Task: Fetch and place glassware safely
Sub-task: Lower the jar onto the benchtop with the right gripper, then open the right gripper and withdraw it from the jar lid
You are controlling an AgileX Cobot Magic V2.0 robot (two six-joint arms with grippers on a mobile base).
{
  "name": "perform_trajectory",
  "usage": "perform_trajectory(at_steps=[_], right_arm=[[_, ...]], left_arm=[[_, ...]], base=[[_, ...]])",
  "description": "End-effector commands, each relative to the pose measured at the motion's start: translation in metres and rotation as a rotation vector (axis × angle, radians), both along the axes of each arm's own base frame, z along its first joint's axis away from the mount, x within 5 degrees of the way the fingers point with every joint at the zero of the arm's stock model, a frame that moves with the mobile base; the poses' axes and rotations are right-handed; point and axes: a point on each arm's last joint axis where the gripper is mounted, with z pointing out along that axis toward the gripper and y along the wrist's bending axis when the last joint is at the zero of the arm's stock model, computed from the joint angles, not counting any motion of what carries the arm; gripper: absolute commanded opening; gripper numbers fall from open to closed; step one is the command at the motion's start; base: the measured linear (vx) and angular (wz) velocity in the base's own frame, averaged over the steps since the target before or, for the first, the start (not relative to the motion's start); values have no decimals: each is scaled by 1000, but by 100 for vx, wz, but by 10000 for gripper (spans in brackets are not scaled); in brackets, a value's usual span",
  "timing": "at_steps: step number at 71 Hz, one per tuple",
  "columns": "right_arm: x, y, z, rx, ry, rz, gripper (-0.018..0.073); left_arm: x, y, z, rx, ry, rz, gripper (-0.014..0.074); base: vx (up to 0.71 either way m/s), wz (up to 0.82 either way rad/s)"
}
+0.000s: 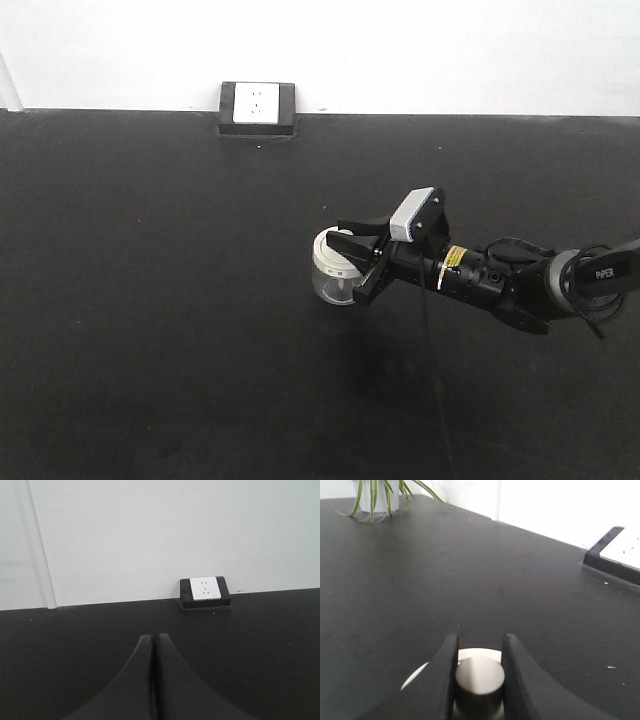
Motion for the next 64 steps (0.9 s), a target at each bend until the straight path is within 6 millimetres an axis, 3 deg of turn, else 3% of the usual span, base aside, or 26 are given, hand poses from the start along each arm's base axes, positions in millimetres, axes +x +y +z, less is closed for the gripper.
perform_trajectory(at_steps=[1, 20, 31, 39, 58, 64], right_arm=[[5, -1, 27, 80, -100, -1, -1], [6, -2, 27, 94, -101, -8, 4], [6, -1, 27, 98, -103, -6, 60], [6, -1, 27, 96, -102, -7, 163], [7, -2, 25, 75, -89, -19, 582], [7, -2, 25, 80, -89, -25, 659]], left_arm=[[1, -1, 15, -18, -91, -9, -7], [1, -1, 15, -18, -91, -9, -7], [1, -1, 15, -18, -91, -9, -7], [1, -1, 15, -18, -91, -9, -7], [1, -1, 15, -18, -91, -9, -7], [1, -1, 15, -18, -91, -9, -7]], base=[[0, 0], [0, 0], [0, 0], [0, 0], [0, 0], [0, 0]])
